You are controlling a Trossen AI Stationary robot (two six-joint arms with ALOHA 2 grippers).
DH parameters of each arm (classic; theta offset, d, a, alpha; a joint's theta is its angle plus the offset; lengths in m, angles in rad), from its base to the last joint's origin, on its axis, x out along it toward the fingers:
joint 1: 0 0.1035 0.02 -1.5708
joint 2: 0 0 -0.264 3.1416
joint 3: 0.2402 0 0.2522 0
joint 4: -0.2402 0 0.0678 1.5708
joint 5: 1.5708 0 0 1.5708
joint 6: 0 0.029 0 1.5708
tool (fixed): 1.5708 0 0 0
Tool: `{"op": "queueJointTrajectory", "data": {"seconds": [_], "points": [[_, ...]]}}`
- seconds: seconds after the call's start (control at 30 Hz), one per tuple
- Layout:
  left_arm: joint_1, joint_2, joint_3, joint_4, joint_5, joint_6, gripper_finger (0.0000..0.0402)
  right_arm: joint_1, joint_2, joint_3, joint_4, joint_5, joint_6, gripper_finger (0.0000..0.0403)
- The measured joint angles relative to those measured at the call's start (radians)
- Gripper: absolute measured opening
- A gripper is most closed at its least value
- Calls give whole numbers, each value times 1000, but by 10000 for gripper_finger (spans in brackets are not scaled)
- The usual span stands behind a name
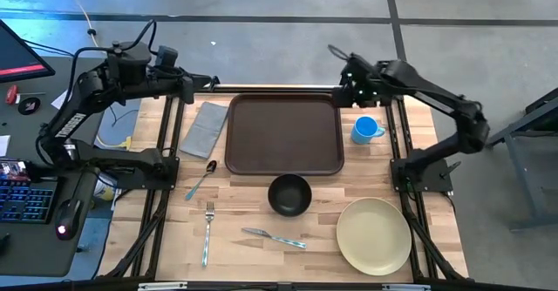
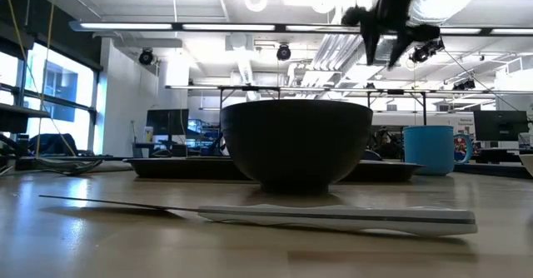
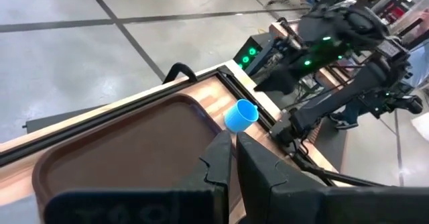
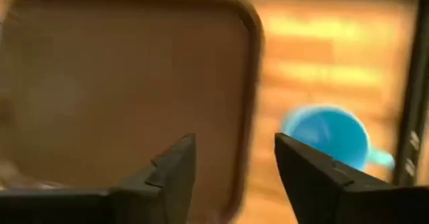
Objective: Set up tray
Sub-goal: Put the blue cup on the brown tray
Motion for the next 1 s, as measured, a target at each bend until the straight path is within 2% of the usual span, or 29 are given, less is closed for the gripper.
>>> {"op": "queueJointTrajectory", "data": {"seconds": [0.1,0.27,0.5,0.83,1.0], "points": [[0,4,0,0,3,-2,58,-15,61,-24,-64,13,-8,212],[0,14,0,-11,25,-21,58,-19,106,-107,-110,7,14,202],[0,29,0,-12,25,-21,58,-28,106,-286,46,-91,14,178],[0,60,0,-12,47,-48,58,-46,103,-373,149,-49,-44,173],[0,69,0,5,47,-56,58,-82,103,-414,211,-53,-88,156]]}}
